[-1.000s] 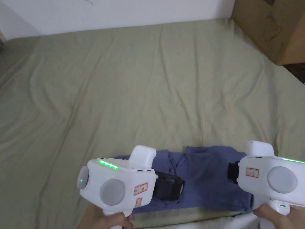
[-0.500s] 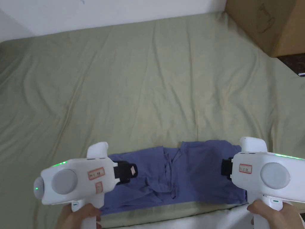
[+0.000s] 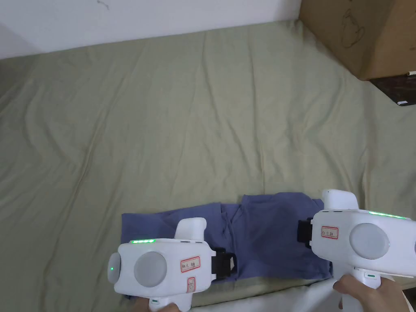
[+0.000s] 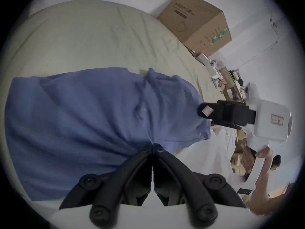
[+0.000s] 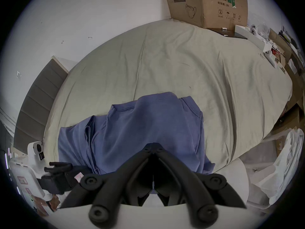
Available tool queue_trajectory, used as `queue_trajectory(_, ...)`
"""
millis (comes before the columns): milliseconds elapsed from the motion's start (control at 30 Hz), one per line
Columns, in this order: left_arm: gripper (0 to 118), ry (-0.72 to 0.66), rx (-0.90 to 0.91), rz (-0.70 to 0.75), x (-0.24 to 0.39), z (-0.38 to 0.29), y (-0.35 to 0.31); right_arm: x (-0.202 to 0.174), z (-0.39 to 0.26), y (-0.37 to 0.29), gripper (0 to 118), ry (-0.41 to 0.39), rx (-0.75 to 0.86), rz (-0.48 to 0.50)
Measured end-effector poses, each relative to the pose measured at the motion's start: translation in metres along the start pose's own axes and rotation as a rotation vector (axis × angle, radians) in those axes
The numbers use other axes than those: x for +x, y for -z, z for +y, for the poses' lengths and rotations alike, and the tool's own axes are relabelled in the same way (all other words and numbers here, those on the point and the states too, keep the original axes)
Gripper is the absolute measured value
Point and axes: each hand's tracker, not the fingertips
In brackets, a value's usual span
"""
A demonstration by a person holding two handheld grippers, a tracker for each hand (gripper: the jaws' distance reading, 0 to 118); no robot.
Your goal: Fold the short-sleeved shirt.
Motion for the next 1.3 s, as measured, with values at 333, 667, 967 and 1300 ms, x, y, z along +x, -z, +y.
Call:
queue_trajectory(333, 1, -0.122, 0.128, -0.056, -0.039, 0.003, -0.066, -0.008, 0.002, -0.007, 0, -0.026, 0.006, 0.000)
queue_trajectory(667, 28, -0.432, 0.293, -0.066, -0.165, -0.026, -0.145, -0.028, 0.007, 0.010, 0, -0.088, -0.019, 0.005)
queue_trajectory(967, 113, -0.605, 0.277, -0.292, -0.184, -0.035, -0.089, -0.045, 0.011, 0.014, 0, -0.114, -0.042, 0.009)
queue_trajectory(1300, 6, -0.573, 0.214, -0.263, -0.200, -0.024, -0.071, -0.049, 0.013, 0.020, 0, -0.122, -0.067, -0.004)
